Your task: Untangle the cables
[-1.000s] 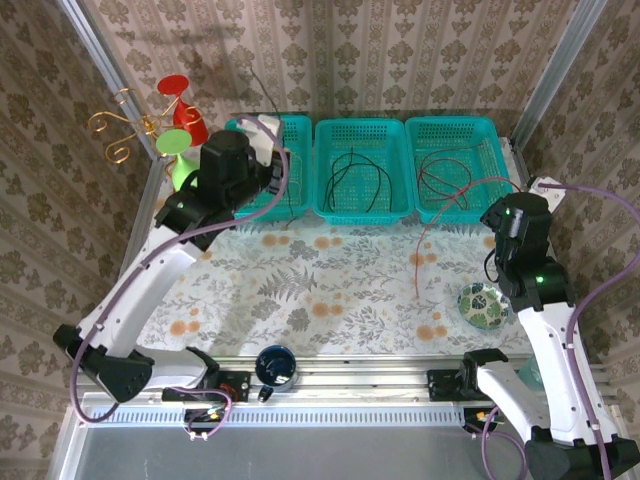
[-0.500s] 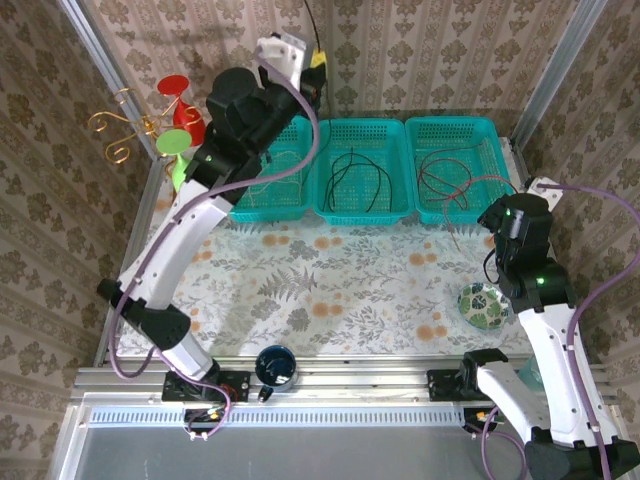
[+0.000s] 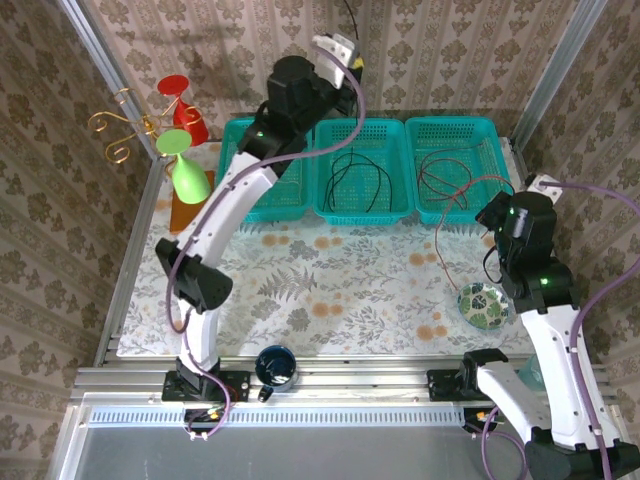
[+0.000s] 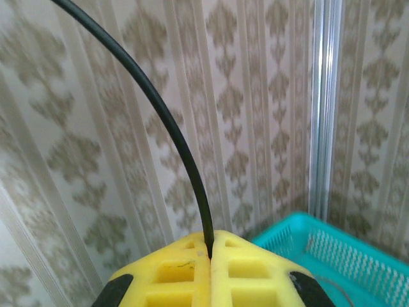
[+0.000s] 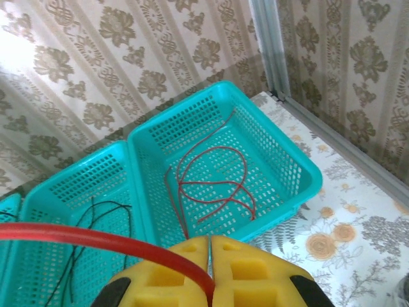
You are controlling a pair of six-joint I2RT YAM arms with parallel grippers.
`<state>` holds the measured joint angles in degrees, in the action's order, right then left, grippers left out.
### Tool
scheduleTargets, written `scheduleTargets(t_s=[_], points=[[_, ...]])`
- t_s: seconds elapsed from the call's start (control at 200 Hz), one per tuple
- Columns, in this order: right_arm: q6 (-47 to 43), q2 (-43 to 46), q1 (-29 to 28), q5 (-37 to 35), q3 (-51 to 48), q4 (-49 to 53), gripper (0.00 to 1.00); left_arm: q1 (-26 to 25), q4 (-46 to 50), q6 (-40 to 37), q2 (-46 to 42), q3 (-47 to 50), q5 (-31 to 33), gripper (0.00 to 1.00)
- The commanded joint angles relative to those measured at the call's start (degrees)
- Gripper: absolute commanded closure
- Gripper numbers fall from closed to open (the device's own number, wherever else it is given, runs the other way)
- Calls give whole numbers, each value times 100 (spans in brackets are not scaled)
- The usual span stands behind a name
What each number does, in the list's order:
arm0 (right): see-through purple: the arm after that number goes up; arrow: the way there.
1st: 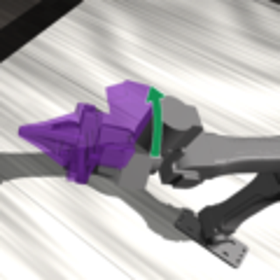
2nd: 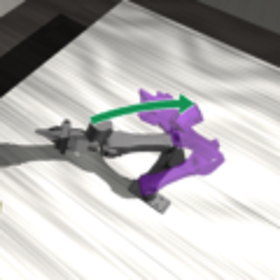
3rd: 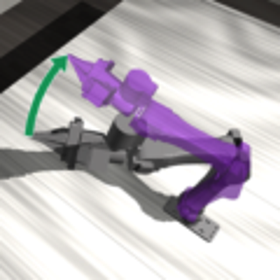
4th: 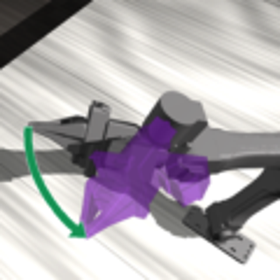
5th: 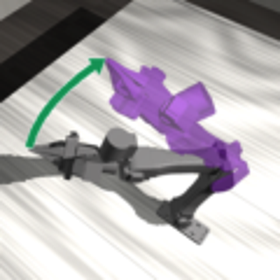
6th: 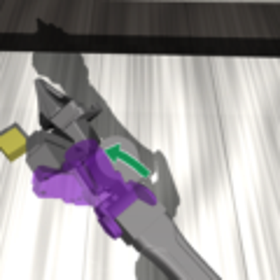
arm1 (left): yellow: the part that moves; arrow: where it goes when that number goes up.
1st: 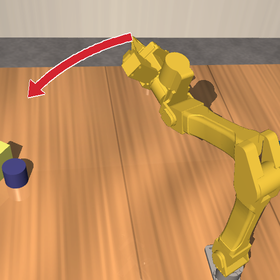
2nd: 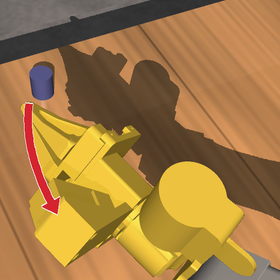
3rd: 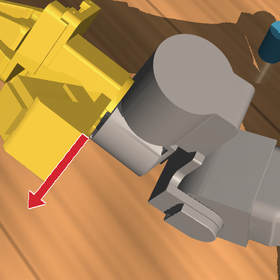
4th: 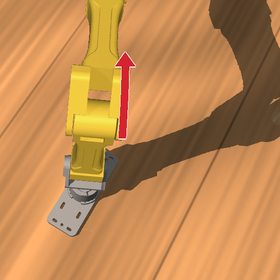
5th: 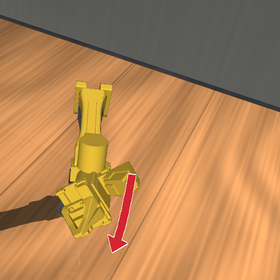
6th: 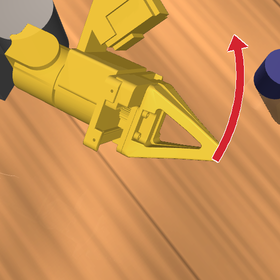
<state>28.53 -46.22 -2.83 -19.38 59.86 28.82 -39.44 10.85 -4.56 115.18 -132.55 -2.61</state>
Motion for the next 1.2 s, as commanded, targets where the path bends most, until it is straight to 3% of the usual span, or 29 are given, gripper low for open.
scheduleTargets(t_s=[0.0,0.155,0.29,0.5,0.75,0.88,0.94,1.015,1.19], points=[[109,49,10,283,311,139,100,28,763,104,442,-82,28,100],[62,2,11,283,304,86,100,120,2014,8,1847,-511,395,100],[79,-34,4,477,377,168,100,173,3238,527,2894,-1431,-348,100],[43,-19,2,572,566,387,100,216,3208,1094,3136,-1086,-464,100],[141,-62,2,623,726,371,100,335,3612,1173,3313,-1136,-781,100],[155,-175,-7,625,1012,332,100,358,3779,1105,3133,-1343,-838,58],[121,-263,-7,558,1200,285,100,375,3741,1070,2921,-1346,-746,46],[134,-386,-14,362,1410,232,100,376,3658,1038,2630,-1350,-651,39],[324,-595,-16,-221,1571,-318,100,367,3446,1052,2001,-1348,-584,32]])
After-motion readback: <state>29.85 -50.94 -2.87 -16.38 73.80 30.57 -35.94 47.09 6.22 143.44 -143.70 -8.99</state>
